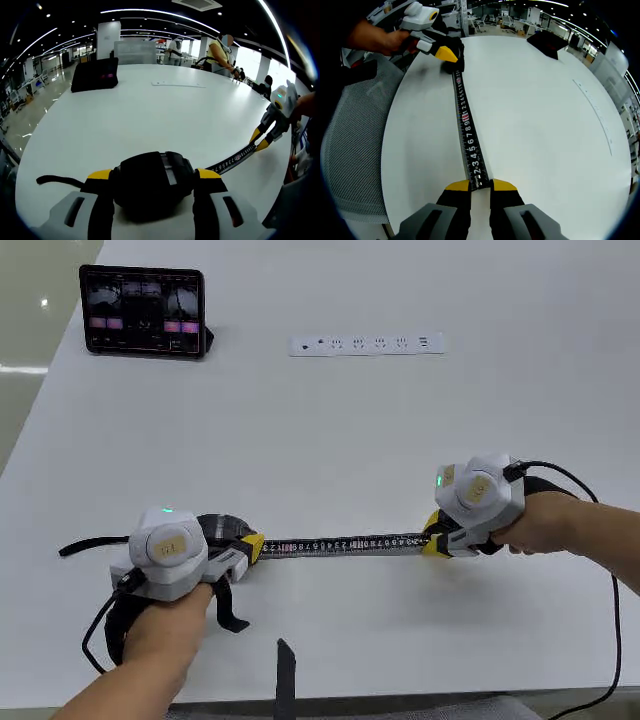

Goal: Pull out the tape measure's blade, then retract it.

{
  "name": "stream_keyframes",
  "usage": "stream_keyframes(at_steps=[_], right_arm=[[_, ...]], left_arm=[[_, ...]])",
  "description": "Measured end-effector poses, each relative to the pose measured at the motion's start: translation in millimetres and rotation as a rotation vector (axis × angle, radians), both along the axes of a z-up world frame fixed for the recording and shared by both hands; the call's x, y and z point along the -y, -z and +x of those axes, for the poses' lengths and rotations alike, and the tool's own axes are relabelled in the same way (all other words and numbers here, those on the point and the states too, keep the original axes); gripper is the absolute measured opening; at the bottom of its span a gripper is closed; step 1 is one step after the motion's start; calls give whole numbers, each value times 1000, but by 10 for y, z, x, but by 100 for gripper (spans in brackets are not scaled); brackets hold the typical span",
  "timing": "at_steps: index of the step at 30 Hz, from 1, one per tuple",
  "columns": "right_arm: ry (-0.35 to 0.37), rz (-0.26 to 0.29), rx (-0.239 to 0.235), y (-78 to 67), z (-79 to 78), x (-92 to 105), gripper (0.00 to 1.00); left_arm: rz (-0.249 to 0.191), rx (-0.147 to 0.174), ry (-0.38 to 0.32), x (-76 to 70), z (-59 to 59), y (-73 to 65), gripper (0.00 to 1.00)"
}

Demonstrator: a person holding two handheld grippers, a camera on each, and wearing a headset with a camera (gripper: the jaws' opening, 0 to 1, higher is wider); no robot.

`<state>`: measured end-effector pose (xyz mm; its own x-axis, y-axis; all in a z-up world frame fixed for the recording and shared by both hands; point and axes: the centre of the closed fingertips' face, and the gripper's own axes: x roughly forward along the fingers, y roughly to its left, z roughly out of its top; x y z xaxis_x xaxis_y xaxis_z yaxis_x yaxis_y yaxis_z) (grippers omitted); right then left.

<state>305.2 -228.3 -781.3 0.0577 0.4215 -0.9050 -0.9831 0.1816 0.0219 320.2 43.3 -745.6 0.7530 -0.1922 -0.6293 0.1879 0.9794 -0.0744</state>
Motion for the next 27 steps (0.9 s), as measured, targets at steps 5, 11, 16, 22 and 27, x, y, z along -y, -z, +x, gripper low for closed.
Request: stream_keyframes(at_steps=[5,11,16,22,27], right_arm=[[-20,-17,8,4,-10,-14,10],[-13,-23,2,2,-11,-11,10],[-6,-20,1,4,-7,-13,11],[-37,-38,4,4,-9,-30,11],[-25,-48,-12,8,-4,-34,11]], left_arm=[[4,-4,16,-4,-2,-2,59],[3,-6,10,1,-2,2,59],[2,-8,11,1,2,11,60],[4,-12,14,8,10,15,60],[10,-19,7,13,13,16,60]])
